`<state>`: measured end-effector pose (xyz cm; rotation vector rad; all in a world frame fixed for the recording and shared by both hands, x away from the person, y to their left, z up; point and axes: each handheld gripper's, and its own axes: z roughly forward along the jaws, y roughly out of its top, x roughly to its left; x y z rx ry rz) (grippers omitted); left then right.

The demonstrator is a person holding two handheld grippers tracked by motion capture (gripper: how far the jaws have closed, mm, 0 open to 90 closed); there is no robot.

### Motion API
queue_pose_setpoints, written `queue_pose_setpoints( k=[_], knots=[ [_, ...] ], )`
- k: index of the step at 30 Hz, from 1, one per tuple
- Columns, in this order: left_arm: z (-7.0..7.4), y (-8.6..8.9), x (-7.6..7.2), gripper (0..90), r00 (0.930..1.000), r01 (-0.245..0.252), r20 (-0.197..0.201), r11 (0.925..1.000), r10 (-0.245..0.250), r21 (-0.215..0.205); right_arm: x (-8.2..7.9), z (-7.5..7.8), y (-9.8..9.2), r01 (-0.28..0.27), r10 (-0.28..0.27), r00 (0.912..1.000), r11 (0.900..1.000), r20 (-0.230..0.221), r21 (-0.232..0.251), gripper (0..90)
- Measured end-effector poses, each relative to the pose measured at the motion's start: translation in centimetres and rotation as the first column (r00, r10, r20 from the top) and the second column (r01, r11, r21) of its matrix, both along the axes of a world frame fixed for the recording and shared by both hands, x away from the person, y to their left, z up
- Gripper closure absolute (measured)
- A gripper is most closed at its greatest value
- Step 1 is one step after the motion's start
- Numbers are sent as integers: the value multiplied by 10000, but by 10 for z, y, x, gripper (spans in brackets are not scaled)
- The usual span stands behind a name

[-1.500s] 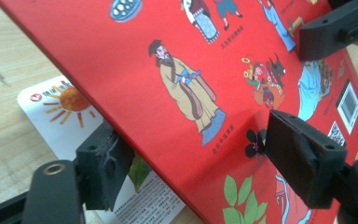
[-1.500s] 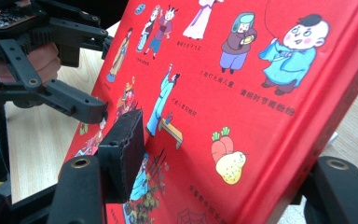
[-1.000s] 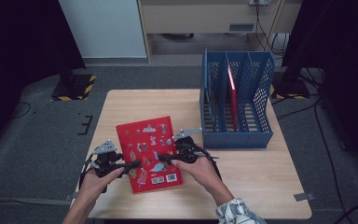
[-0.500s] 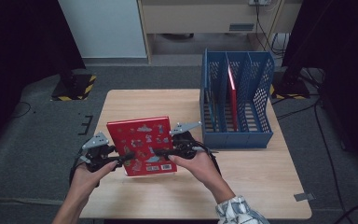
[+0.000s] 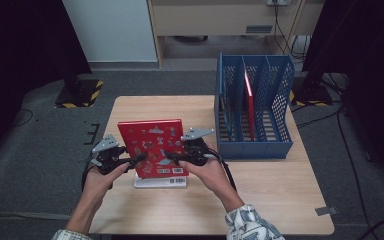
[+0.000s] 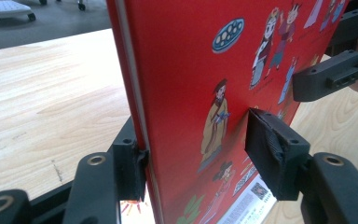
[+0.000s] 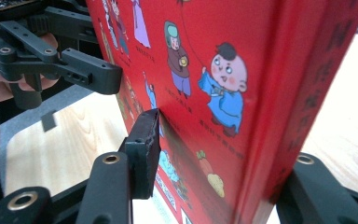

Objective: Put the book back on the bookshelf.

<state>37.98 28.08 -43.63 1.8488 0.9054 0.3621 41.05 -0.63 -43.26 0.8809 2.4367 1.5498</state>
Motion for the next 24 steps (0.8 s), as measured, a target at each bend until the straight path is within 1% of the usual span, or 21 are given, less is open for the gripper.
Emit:
queue_pose_setpoints(
  k=[4, 8, 9, 14, 15, 18, 20, 22, 24],
  knots=[
    [-1, -1, 3, 415, 10000, -54, 43, 9999, 54, 90, 3, -2, 1, 125, -125, 9999, 9999, 104, -25, 520],
    [-1, -4, 6, 415, 9998, -45, 200, 9996, 39, 268, 4, -4, 2, 368, -367, 9991, 9993, 208, -80, 493],
    [-1, -4, 7, 414, 9997, -28, 239, 9995, 20, 319, 4, -4, 3, 408, -404, 9987, 9991, 300, -129, 489],
    [-1, -4, 9, 402, 9990, 24, 439, 9986, -47, 526, 3, -5, 3, 559, -549, 9976, 9982, 424, -228, 495],
    [-1, -4, 9, 393, 9988, -39, 491, 9986, 13, 523, 2, -4, 3, 550, -537, 9974, 9982, 484, -258, 507],
    [0, -4, 10, 358, 9984, -222, 523, 9994, 207, 275, -2, -1, 3, 522, -510, 9969, 9985, 600, -189, 545],
    [1, -5, 9, 346, 9984, -221, 519, 9994, 206, 285, -4, 2, 2, 539, -532, 9963, 9985, 681, -90, 559],
    [0, -5, 8, 338, 9983, -240, 541, 9994, 226, 257, -7, 3, 1, 517, -505, 9962, 9985, 712, -158, 563],
    [0, -5, 7, 325, 9967, -418, 702, 9990, 405, 167, -10, 4, 1, 451, -437, 9961, 9988, 765, -168, 573]
  ],
)
